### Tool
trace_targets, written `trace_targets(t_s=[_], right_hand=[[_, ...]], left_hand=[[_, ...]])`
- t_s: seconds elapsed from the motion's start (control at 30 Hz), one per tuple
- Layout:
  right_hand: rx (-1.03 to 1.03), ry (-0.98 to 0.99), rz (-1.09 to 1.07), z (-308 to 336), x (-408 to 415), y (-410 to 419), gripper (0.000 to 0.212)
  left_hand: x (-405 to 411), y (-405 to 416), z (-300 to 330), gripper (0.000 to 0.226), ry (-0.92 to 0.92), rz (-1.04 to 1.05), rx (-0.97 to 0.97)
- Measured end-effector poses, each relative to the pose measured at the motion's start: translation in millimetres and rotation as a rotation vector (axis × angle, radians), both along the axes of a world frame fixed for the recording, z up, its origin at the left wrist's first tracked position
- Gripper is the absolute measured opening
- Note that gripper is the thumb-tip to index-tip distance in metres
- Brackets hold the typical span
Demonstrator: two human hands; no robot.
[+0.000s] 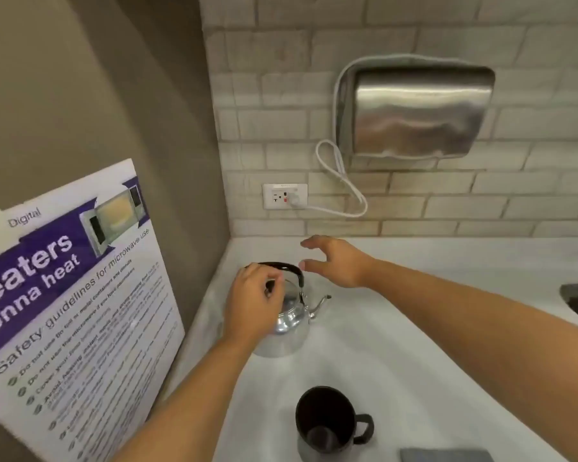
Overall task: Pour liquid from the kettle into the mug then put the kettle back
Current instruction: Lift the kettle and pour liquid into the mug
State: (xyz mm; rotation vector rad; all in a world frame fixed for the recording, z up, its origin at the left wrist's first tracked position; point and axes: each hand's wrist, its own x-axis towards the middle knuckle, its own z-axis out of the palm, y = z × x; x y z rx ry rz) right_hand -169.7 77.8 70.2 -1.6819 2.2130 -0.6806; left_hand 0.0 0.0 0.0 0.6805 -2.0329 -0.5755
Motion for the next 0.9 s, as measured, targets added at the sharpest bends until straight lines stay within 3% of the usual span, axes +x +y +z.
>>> trace_targets(t_s=[0.17,0.37,0.57,0.63,0.77,0.83,0.9], right_hand=[[0.045,-0.108,0.027,-32.6,14.4,-38.0,0.058],[-0.051,-0.304,-0.049,-50.8,19.6,-63.4,0.02],[-0.12,-0.464,-0.075,-49.4,30.5,-64.6,0.013],[-0.157,-0.481,-0.085,-39.1,32.5,-62.0,0.014],[-0.223,-0.472,-0.09,-5.3,36.1,-53.5,0.008],[-0.236,-0.443,-0.073,13.4,42.0,-47.0,0.01],[-0.252,-0.419,-0.051,28.8,50.1,-39.9,0.012]], left_hand=[[-7.7,-15.0,-42.2,0.027,-0.21,-0.062,0.059],[-10.5,-25.9,-61.3,0.03,-0.19,-0.076,0.007],[-1.4,-23.2,-48.7,0.02,-0.155,-0.05,-0.02],[4.3,-19.1,-32.7,0.011,-0.074,-0.031,-0.054],[9.7,-15.9,7.5,0.01,0.275,0.133,-0.152],[8.8,-19.8,30.2,0.015,0.391,0.217,-0.066],[7.7,-22.1,52.2,0.019,0.398,0.194,0.158]])
